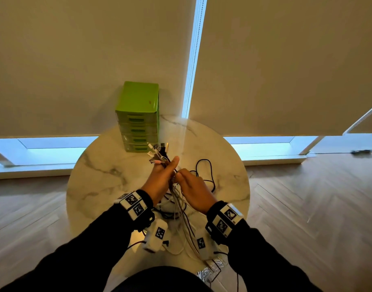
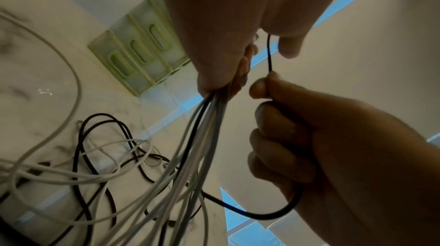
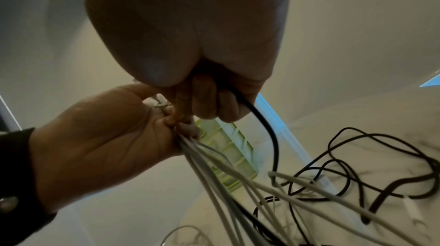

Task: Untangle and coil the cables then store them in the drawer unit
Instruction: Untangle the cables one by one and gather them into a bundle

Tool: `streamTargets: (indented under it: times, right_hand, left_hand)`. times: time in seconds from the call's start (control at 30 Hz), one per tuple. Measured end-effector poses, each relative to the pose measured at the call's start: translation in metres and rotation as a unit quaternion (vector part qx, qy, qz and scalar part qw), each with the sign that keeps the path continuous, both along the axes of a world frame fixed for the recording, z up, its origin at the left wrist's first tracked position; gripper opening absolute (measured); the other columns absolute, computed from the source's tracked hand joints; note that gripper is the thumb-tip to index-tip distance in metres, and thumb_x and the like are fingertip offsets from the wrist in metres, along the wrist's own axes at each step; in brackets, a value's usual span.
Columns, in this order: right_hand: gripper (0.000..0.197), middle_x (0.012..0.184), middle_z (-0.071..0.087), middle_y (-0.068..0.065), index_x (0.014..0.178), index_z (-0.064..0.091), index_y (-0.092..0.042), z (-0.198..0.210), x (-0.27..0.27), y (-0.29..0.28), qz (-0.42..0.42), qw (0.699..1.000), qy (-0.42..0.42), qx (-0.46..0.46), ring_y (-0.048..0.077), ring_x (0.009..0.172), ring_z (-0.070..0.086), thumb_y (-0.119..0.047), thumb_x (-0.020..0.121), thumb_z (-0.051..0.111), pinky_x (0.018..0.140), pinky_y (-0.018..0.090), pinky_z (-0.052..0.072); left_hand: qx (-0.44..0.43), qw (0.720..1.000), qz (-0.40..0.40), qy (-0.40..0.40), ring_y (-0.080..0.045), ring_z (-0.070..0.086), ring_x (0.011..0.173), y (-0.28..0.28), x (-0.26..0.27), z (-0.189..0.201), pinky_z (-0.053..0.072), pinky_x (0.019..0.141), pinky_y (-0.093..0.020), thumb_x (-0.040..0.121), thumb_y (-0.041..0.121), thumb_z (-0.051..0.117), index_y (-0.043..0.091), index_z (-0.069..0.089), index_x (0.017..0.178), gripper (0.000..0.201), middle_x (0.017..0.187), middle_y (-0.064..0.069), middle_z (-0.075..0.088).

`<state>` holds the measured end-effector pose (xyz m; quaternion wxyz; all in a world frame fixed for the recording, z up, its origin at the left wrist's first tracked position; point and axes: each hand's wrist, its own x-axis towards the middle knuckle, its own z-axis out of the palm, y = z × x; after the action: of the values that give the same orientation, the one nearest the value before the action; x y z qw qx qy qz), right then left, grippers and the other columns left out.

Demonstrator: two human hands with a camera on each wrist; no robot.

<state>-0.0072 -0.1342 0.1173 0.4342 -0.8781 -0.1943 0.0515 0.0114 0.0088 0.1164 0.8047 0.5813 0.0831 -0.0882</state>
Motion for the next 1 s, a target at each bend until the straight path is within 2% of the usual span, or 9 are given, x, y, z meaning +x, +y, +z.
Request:
streamTargets:
  times: [0.1,0.23,0.43,0.53,0.67,0.73,0.8,0.87,1.0]
  right_hand:
    - [0.03,0.076,0.058,-0.008,0.103,0.057,-0.015,-0.002,-0.003,0.009,0.006,1.0,0.012,-0.001,0.01,0.067,0.055,-0.034,0.108,0.035,0.067,0.035,0.045]
    - [0.04,0.065,0.055,-0.011,0.081,0.057,-0.025,-0.006,-0.005,0.01,0.035,0.997,0.062,0.015,0.006,0.06,0.053,-0.045,0.107,0.034,0.069,0.037,0.048]
    - [0.044,0.067,0.056,-0.007,0.074,0.051,-0.025,-0.039,-0.012,-0.009,0.098,0.984,0.148,0.009,0.007,0.061,0.054,-0.05,0.106,0.033,0.069,0.027,0.047]
    - [0.045,0.07,0.057,-0.007,0.07,0.051,-0.033,-0.051,-0.001,-0.019,0.088,0.98,0.172,-0.045,0.007,0.064,0.052,-0.052,0.105,0.031,0.074,0.028,0.045]
    - [0.047,0.066,0.048,-0.012,0.066,0.048,-0.043,-0.06,0.015,-0.046,0.094,0.954,0.199,-0.201,0.006,0.063,0.046,-0.045,0.108,0.029,0.086,0.034,0.041]
    - [0.04,0.072,0.056,-0.006,0.078,0.055,-0.037,-0.068,0.024,-0.063,0.054,0.955,0.18,-0.23,0.019,0.073,0.06,-0.042,0.108,0.03,0.095,0.042,0.045]
    - [0.053,0.079,0.068,0.001,0.09,0.066,-0.023,-0.071,0.038,-0.072,-0.018,0.961,0.166,-0.221,0.025,0.084,0.066,-0.058,0.101,0.029,0.099,0.048,0.042]
    - [0.067,0.073,0.068,-0.004,0.08,0.063,-0.022,-0.064,0.052,-0.07,-0.047,0.96,0.148,-0.232,0.019,0.081,0.066,-0.073,0.091,0.021,0.1,0.048,0.039]
    - [0.057,0.072,0.068,-0.003,0.069,0.055,-0.024,-0.029,0.081,-0.048,-0.091,0.975,0.062,-0.194,0.019,0.08,0.066,-0.064,0.1,0.028,0.097,0.044,0.039]
  left_hand:
    - [0.052,0.998,0.01,0.02,-0.004,0.053,0.054,0.0,-0.003,0.004,0.043,0.066,-0.028,0.103,0.047,0.044,0.016,0.052,0.08,0.04,0.054,0.012,0.052]
    - [0.122,0.992,0.015,0.015,-0.017,0.047,0.058,0.011,-0.001,-0.001,0.038,0.062,-0.034,0.086,0.076,0.04,0.017,0.052,0.076,0.061,0.058,0.004,0.049]
    - [0.011,0.998,0.065,-0.023,-0.017,0.053,0.057,0.031,0.013,0.013,0.052,0.066,-0.038,0.104,0.052,0.037,0.017,0.043,0.076,0.045,0.062,0.003,0.037]
    - [-0.04,0.997,0.061,-0.03,-0.012,0.027,0.049,0.036,0.014,0.03,0.032,0.05,-0.029,0.104,0.051,0.037,0.023,0.038,0.075,0.041,0.063,0.003,0.023]
    - [-0.071,0.992,0.082,-0.064,-0.009,0.016,0.05,0.056,0.024,0.062,0.015,0.05,-0.028,0.106,0.048,0.036,0.024,0.034,0.071,0.042,0.06,0.007,0.021]
    - [-0.065,0.991,0.085,-0.081,-0.008,0.017,0.049,0.066,0.028,0.073,0.016,0.051,-0.028,0.106,0.047,0.035,0.023,0.033,0.072,0.041,0.059,0.008,0.022]
    - [-0.037,0.991,0.088,-0.095,-0.009,0.018,0.05,0.07,0.028,0.078,0.019,0.051,-0.028,0.106,0.046,0.034,0.023,0.032,0.073,0.04,0.059,0.008,0.022]
    - [-0.002,0.991,0.092,-0.101,-0.009,0.018,0.052,0.069,0.027,0.075,0.021,0.052,-0.027,0.107,0.044,0.033,0.023,0.034,0.075,0.038,0.059,0.009,0.023]
    - [0.064,0.992,0.069,-0.083,-0.006,0.025,0.051,0.054,0.02,0.061,0.022,0.052,-0.025,0.107,0.04,0.037,0.02,0.041,0.079,0.035,0.057,0.012,0.031]
